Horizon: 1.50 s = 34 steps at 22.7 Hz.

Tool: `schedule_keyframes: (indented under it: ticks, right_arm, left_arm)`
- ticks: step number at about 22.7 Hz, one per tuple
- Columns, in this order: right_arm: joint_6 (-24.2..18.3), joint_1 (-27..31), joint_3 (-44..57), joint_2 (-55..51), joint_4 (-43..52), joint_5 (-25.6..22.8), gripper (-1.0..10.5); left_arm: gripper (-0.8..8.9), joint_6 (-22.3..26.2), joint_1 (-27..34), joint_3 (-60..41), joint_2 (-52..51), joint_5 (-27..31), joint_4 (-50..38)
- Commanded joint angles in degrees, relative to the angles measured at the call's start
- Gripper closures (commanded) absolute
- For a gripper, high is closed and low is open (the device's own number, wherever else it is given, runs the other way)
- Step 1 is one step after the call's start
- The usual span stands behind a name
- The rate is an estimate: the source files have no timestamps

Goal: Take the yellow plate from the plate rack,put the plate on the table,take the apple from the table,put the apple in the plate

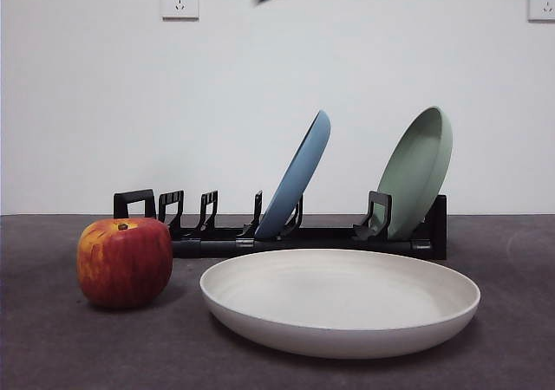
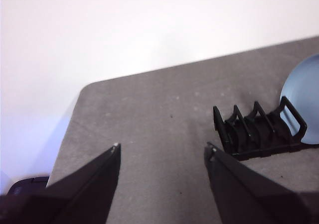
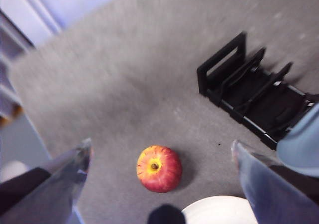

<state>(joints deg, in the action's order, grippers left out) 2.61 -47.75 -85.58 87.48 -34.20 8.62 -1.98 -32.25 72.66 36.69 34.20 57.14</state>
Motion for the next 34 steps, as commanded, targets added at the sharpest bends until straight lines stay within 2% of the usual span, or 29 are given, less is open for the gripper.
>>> schedule_keyframes:
  ticks: [1, 7, 10, 16, 20, 21, 22, 24, 28, 34]
  right_arm:
    - [-3.3, -2.4, -2.5, 6.2, -0.4, -2.4, 4.7]
    - [-3.9, -5.6, -4.1, 18.4, -0.1, -3.2, 4.7]
    - [-4.0, -6.0, -4.1, 23.9, 1.9, -3.2, 4.7]
    - [-4.0, -6.4, -4.1, 30.3, 6.8, -3.2, 4.7]
    - [-4.0, -6.4, -4.1, 33.7, 6.7, -3.0, 4.8]
    - [-4.0, -6.4, -4.1, 34.3, 6.7, -3.1, 5.1]
    - [-4.0, -6.4, -4.1, 34.7, 6.7, -3.1, 6.1]
    - [-5.4, -6.8, -4.1, 34.7, 6.7, -3.1, 9.5]
    - [-6.2, -7.2, -4.2, 32.2, 6.3, -4.7, 9.6]
    - [-6.3, -5.6, -4.5, 18.2, 2.0, -4.7, 9.5]
  left_arm:
    - [5.31, -1.1, 0.2, -0.2, -0.9, 0.2, 1.4]
    - [5.3, -3.4, 0.2, -0.2, -1.6, 0.2, 7.7]
    - [5.31, -4.1, 0.2, -0.2, -1.6, 0.2, 7.7]
    - [5.31, -4.1, 0.2, -0.2, -1.6, 0.2, 8.1]
    - [5.31, -4.2, 0.2, -0.2, -1.6, 0.2, 9.2]
    - [5.31, -4.2, 0.2, -0.2, -1.6, 0.2, 9.2]
    - [5.31, -4.2, 0.2, -0.2, -1.6, 0.2, 9.2]
    - [5.31, -4.2, 0.2, -0.2, -1.6, 0.2, 9.7]
    - [5.31, -4.3, 0.2, -0.2, -1.6, 0.2, 10.0]
    - [5.31, -4.3, 0.1, -0.2, -1.6, -0.2, 9.0]
